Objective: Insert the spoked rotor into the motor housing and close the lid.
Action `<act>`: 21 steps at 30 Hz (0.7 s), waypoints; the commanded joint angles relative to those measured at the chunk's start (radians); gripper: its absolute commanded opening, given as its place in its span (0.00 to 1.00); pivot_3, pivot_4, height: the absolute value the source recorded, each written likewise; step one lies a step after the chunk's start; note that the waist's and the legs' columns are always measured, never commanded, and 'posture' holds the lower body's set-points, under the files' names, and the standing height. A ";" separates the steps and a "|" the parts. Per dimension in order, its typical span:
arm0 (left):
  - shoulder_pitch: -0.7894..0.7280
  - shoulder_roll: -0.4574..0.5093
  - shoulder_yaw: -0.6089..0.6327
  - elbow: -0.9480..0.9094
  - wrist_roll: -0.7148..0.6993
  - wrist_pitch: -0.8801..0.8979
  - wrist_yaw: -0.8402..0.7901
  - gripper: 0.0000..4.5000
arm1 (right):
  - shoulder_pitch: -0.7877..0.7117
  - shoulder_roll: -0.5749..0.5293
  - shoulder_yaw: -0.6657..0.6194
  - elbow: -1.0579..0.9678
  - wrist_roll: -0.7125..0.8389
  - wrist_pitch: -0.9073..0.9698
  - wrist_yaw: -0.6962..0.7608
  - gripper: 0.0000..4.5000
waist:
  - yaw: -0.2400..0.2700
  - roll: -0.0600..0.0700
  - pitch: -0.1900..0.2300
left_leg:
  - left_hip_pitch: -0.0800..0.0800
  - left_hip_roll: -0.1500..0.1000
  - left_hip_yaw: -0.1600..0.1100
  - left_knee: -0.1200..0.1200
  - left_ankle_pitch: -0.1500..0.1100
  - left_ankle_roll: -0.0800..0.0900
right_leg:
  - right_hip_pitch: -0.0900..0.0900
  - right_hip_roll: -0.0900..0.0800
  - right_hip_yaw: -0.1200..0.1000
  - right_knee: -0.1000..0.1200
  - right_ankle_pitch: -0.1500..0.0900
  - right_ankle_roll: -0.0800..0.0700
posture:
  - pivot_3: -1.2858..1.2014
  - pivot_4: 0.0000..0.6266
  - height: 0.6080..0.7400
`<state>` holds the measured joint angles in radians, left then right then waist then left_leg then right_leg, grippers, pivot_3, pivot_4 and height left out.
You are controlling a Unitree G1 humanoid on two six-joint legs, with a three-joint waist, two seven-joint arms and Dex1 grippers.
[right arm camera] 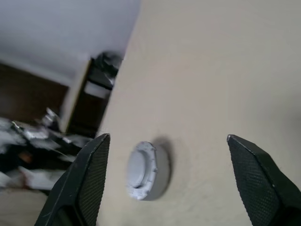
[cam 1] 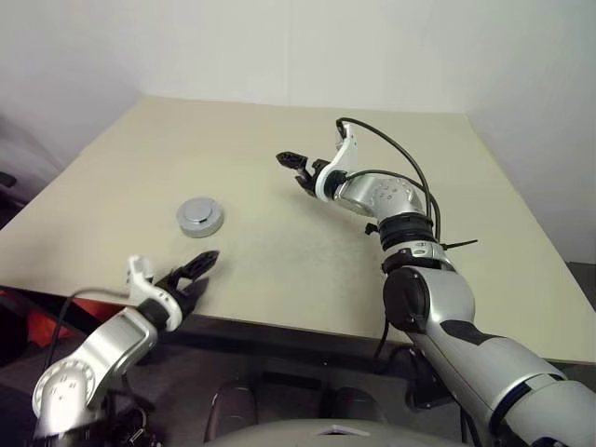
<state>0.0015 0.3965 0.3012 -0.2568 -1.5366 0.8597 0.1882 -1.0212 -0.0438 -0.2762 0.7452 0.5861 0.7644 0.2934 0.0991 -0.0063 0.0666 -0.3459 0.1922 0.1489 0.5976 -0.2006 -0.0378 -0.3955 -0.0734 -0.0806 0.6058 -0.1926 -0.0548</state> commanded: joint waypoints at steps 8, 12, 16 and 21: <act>-0.211 0.155 -0.312 0.133 0.702 -0.247 -0.546 0.99 | 0.296 -0.419 0.346 -0.208 -0.285 -0.401 0.670 1.00 | -0.001 0.000 -0.001 | -0.004 -0.003 0.000 0.001 0.000 0.002 | 0.000 -0.002 0.003 0.000 0.000 0.004 | 0.52 0.00 1.00; -0.230 0.177 -0.385 0.199 0.909 -0.380 -0.656 0.99 | 0.374 -0.491 0.334 -0.240 -0.295 -0.516 0.793 1.00 | -0.010 0.001 -0.001 | -0.011 -0.001 0.001 0.000 0.000 0.002 | -0.007 0.001 0.002 0.004 -0.001 -0.008 | 0.52 0.00 1.00; -0.259 0.148 -0.397 0.241 1.015 -0.473 -0.721 0.99 | 0.441 -0.516 0.321 -0.270 -0.275 -0.572 0.886 1.00 | -0.006 0.001 -0.001 | -0.010 0.001 0.001 0.001 0.000 0.002 | -0.006 0.001 0.001 0.005 -0.002 -0.009 | 0.52 0.00 1.00; -0.284 0.116 -0.381 0.234 1.026 -0.466 -0.793 0.99 | 0.491 -0.527 0.304 -0.305 -0.250 -0.559 0.969 1.00 | 0.000 0.001 -0.001 | -0.002 -0.001 0.001 0.002 -0.003 0.007 | 0.002 -0.001 0.002 0.004 -0.002 -0.009 | 0.52 0.00 1.00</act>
<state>-0.2581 0.5184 -0.0982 -0.0024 -0.5208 0.4040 -0.5825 -0.5164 -0.5547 0.0602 0.4913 0.3066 0.2061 1.2450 0.0993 -0.0050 0.0651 -0.3484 0.1914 0.1504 0.6003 -0.2033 -0.0302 -0.3936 -0.0747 -0.0791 0.6096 -0.1948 -0.0635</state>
